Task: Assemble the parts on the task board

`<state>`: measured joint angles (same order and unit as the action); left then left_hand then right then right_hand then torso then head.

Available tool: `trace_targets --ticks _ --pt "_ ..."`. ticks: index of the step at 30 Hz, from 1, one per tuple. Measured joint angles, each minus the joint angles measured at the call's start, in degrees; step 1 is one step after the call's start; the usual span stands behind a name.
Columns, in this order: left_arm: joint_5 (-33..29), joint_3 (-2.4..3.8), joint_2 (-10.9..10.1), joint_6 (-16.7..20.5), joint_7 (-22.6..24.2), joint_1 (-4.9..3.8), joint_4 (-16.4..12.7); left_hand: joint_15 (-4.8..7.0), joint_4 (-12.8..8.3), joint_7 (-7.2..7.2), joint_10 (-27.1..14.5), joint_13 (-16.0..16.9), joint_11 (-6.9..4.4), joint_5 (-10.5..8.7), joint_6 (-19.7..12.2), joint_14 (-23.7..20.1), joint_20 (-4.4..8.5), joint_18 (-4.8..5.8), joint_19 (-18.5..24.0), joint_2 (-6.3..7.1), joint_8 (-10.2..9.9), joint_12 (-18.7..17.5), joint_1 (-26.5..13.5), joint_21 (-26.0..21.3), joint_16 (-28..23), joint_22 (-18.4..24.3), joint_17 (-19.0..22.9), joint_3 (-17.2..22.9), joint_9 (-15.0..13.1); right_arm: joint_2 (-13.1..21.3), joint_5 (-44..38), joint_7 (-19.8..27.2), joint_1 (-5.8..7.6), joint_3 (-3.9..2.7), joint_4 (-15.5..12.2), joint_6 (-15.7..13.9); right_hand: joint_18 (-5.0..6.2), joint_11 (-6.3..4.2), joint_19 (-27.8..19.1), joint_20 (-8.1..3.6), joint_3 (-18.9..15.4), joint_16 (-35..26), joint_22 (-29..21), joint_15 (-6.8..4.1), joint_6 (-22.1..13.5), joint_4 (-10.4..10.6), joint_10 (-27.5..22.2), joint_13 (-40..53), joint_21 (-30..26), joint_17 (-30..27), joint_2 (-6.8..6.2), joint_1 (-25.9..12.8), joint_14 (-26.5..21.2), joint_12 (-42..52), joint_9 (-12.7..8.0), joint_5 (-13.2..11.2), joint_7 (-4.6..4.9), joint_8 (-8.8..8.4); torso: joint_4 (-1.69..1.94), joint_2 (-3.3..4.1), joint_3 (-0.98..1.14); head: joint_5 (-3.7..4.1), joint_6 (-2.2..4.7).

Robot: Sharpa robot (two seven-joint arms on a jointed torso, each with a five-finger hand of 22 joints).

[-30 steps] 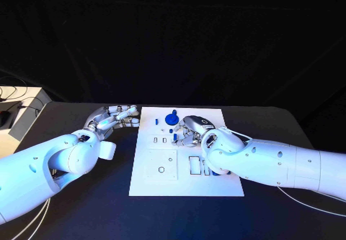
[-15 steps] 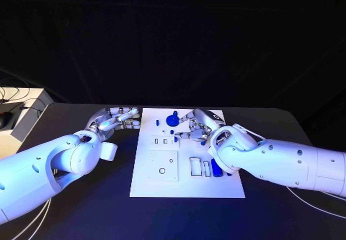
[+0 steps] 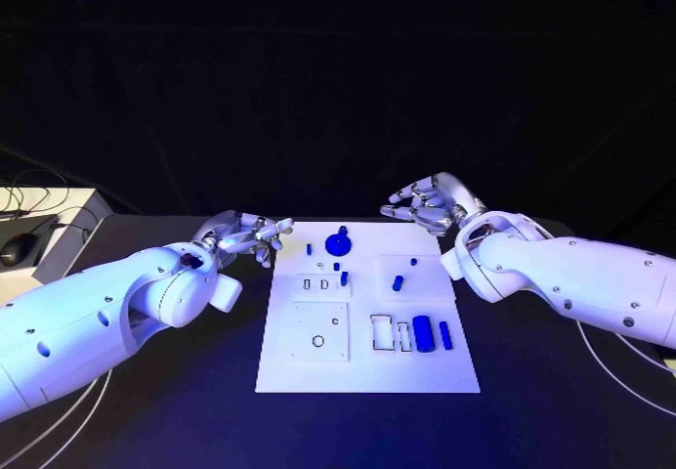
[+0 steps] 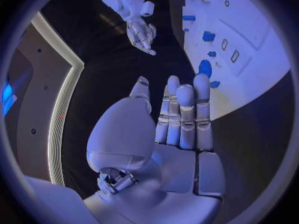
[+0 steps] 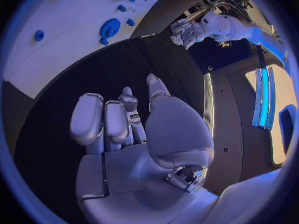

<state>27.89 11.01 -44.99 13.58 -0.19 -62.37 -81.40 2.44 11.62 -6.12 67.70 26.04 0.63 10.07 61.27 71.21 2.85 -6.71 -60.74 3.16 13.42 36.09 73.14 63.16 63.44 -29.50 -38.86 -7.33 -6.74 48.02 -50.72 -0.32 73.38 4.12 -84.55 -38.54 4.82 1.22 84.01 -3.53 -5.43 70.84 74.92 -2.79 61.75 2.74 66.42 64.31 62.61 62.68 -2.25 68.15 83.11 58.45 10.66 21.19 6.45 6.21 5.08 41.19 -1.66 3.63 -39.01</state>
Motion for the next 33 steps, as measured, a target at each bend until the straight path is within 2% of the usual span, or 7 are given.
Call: trace_targets --ticks 5,10,14,19,21,28,33 --pt "7.45 -0.25 2.99 -3.02 -6.37 -1.96 1.76 0.23 3.44 0.65 -3.93 6.82 0.08 0.0 -3.66 1.74 -0.68 -2.51 0.84 1.01 7.75 10.66 -1.01 4.65 3.49 -3.7 -5.06 1.43 -4.24 0.19 2.81 0.98 0.31 0.01 1.55 1.33 0.0 -0.43 0.0 -0.16 -0.44 0.0 0.0 -0.2 0.52 0.02 0.04 0.16 0.0 0.23 0.2 -0.2 0.2 -0.2 5.76 0.0 -0.58 1.11 -0.24 -0.51 0.57 -0.41 0.02" --pt "15.79 -2.7 7.11 -7.25 -13.82 -4.76 4.1 0.94 3.38 1.54 -3.14 9.42 -0.9 0.0 -4.55 5.94 -0.23 -3.16 -3.96 0.08 11.72 14.69 -0.69 9.04 6.92 -11.48 -11.71 2.4 -7.43 0.19 4.19 1.52 0.39 0.03 2.45 2.7 0.0 -0.81 -0.01 -0.56 -0.59 -0.06 -0.01 -0.2 0.1 0.17 0.22 0.64 0.0 0.32 0.53 -0.53 0.2 -0.2 10.44 0.24 -1.18 1.54 -0.43 -0.85 0.97 -0.74 -0.08" --pt "20.7 -4.46 10.2 -10.6 -19.08 -6.78 6.0 1.23 4.17 1.46 -2.31 10.54 -1.04 0.0 -5.04 7.65 -0.3 -3.22 -5.72 0.32 10.92 14.84 -0.93 10.54 7.28 -14.92 -15.15 3.32 -8.53 0.01 4.49 1.58 0.43 0.03 2.8 3.49 0.0 -0.81 0.0 -0.56 -0.83 -0.33 -0.01 -0.62 -0.08 0.41 0.22 0.87 0.0 0.32 0.7 -0.7 0.19 -0.2 13.62 0.39 -1.01 0.83 -0.57 -1.03 1.24 -0.97 -0.18" --pt "24.96 -5.75 13.4 -14.16 -24.62 -8.26 8.43 1.64 4.38 2.15 -1.27 11.6 -1.48 0.0 -4.12 8.85 -0.07 -3.36 -7.17 1.33 10.33 14.26 -3.74 11.29 7.25 -17.88 -18.17 3.53 -9.85 -0.25 4.5 1.57 0.44 0.04 3.13 4.26 0.0 -0.81 0.0 -0.56 -0.98 -0.33 -0.02 -0.62 -0.08 0.56 0.22 0.93 0.0 0.32 0.75 -0.76 0.19 -0.2 14.16 0.85 -1.01 0.64 -0.75 -1.12 1.43 -1.11 -0.25" --pt "26.09 -6.0 14.57 -15.11 -26.29 -8.6 9.36 1.7 4.82 2.35 -1.01 12.11 -1.75 0.0 -3.91 8.91 0.01 -2.52 -7.25 1.94 10.53 14.08 -4.35 11.29 6.72 -18.52 -18.94 4.0 -11.67 -0.3 4.47 1.5 0.44 0.04 3.31 4.49 0.0 -0.81 0.0 -0.56 -0.98 -0.33 -0.02 -0.62 -0.08 0.57 0.22 0.93 0.0 0.32 0.75 -0.76 0.19 -0.2 14.2 0.91 -1.01 0.37 -0.8 -1.13 1.47 -1.12 -0.31" --pt "28.67 -6.37 17.82 -17.3 -30.52 -9.39 11.94 2.27 4.83 3.62 -0.19 13.01 -2.57 0.0 -4.72 9.47 0.82 -2.46 -8.07 4.12 14.1 13.99 -7.72 11.29 6.05 -20.42 -20.23 9.36 -23.77 -0.57 4.32 1.17 0.45 0.05 3.67 5.14 0.0 -0.81 0.0 -0.56 -0.98 -0.33 -0.02 -0.62 -0.08 0.57 0.22 0.93 0.01 0.32 0.52 -0.99 0.19 -0.2 14.47 1.78 -1.01 -0.13 -0.8 -1.13 1.48 -0.89 -0.24" --pt "29.72 -6.43 19.69 -18.63 -32.07 -9.71 13.54 2.27 4.9 3.81 -0.19 13.22 -2.57 0.0 -4.93 9.47 0.63 -2.47 -8.28 3.88 12.62 13.99 -8.25 11.29 5.78 -21.32 -20.64 9.41 -27.88 -0.87 4.26 0.94 0.45 0.06 3.8 5.4 0.0 -0.81 -0.01 -0.56 -0.98 -0.33 0.03 -0.62 -0.09 0.57 0.22 0.98 0.01 0.31 0.52 -0.99 0.19 -0.2 14.55 2.02 -1.02 -0.13 -0.82 -1.09 1.45 -0.79 -0.2"
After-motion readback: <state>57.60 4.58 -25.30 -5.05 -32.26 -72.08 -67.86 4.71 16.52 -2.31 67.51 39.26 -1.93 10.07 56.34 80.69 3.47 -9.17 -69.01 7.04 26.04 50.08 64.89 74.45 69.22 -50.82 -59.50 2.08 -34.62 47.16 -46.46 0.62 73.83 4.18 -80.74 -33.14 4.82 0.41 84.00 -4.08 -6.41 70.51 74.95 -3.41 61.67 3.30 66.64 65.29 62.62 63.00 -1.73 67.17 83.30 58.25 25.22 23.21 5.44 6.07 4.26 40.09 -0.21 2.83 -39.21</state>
